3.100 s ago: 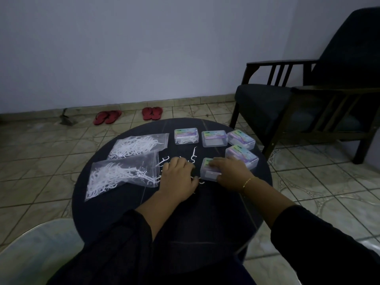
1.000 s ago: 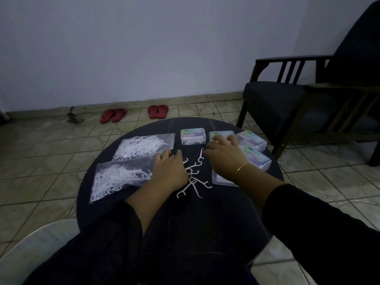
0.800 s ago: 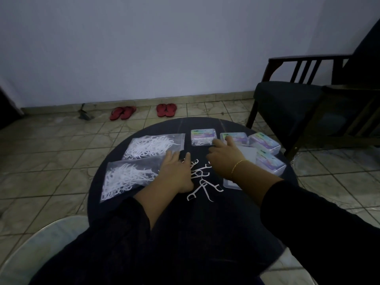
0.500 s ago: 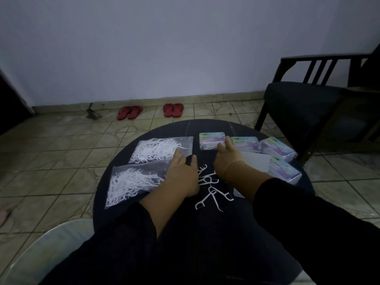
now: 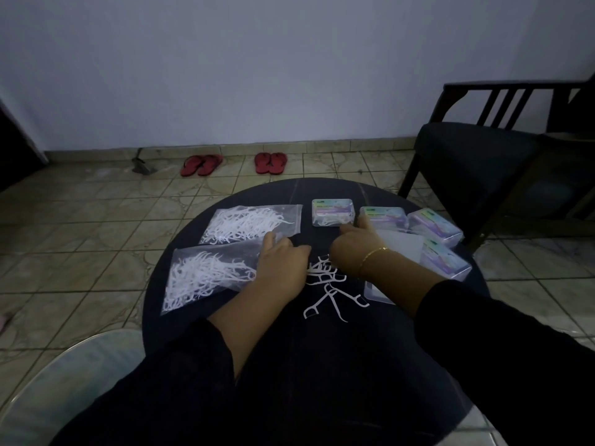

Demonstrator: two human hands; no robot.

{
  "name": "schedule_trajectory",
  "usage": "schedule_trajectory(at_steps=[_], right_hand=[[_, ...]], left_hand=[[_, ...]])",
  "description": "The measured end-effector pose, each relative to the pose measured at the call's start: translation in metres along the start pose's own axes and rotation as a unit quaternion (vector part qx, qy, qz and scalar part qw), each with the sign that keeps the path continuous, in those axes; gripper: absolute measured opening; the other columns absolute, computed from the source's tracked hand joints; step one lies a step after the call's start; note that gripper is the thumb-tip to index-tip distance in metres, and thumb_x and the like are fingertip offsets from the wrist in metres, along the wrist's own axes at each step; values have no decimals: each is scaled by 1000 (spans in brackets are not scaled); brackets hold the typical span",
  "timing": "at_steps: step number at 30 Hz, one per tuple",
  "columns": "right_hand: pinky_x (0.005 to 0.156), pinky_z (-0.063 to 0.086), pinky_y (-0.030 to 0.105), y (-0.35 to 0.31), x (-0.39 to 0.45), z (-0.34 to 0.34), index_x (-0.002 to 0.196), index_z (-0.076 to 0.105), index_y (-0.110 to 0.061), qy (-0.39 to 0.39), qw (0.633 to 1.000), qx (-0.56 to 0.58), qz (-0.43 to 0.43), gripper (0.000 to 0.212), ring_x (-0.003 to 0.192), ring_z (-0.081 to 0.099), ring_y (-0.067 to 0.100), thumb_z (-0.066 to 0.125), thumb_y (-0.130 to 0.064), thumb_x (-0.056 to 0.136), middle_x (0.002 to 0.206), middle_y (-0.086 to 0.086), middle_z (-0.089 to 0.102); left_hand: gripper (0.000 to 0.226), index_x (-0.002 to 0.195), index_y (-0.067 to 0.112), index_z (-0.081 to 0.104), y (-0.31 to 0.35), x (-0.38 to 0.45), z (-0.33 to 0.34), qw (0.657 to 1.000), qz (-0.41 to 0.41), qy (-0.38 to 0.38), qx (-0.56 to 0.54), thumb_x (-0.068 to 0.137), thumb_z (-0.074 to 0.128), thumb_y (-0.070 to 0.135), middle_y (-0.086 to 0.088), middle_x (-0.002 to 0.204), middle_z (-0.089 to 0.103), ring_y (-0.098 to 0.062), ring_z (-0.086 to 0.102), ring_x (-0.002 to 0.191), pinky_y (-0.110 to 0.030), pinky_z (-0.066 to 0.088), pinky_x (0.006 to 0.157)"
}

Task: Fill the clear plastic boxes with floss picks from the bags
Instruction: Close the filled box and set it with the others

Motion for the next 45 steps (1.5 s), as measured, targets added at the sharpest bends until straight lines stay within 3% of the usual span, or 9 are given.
schedule_trajectory(at_steps=[5,10,15,22,29,33,41,45], right_hand=[[107,16,53,2,-9,1,116,60,-27,-34,999,22,-14,25,124,38,23,51,-24,93,119,-4,59],[106,16,52,0,-20,1,119,58,-28,-22,999,34,-2,29,123,37,23,53,-21,91,117,-4,58],[101,23,48,1,-33,-1,115,59,-27,28,998,58,6,25,120,38,22,50,-22,92,114,-4,59],[103,25,46,26,-61,-13,135,47,-33,99,980,164,56,38,131,33,21,41,-31,98,137,-4,50],[107,24,48,64,-98,1,133,49,-35,110,953,237,153,36,130,36,22,39,-28,99,135,3,51],[108,29,46,76,-113,12,134,49,-34,100,946,247,182,36,127,39,23,37,-26,100,133,3,52],[102,31,43,86,-124,30,127,56,-32,94,947,245,186,33,123,42,24,38,-26,100,125,3,56],[100,32,42,85,-122,31,130,54,-33,94,947,248,179,35,122,43,24,36,-26,101,127,1,57]], left_hand=[[33,124,21,58,11,-8,-11,1000,3,-10,10,92,49,19,-7,112,56,-24,39,116,-35,13,100],[36,122,19,58,19,-13,-12,998,7,-57,33,87,60,29,-8,114,54,-23,38,115,-36,15,103],[30,115,25,65,24,-18,-14,996,0,-75,53,86,59,32,-4,109,58,-20,40,115,-38,17,102],[23,110,29,68,27,-18,-26,998,-8,-55,24,90,57,37,6,104,67,-18,50,108,-37,22,98],[25,114,30,68,63,-8,-46,997,70,-40,-16,92,55,31,7,113,67,-16,57,105,-34,27,98],[22,105,31,71,92,-6,-48,991,128,-29,-1,93,52,32,5,97,68,-17,57,87,-36,26,93],[24,107,30,68,129,2,-36,983,173,-58,28,95,48,26,2,102,64,-20,52,102,-36,25,90],[32,126,31,60,116,1,-35,984,163,-49,-41,95,53,31,5,124,60,-19,49,116,-35,27,91]])
Point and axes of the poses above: each hand's wrist, its own x-axis towards the middle knuckle, its own z-axis out of the palm, y = z × x, the point moved 5 cm from there along x, towards the middle knuckle
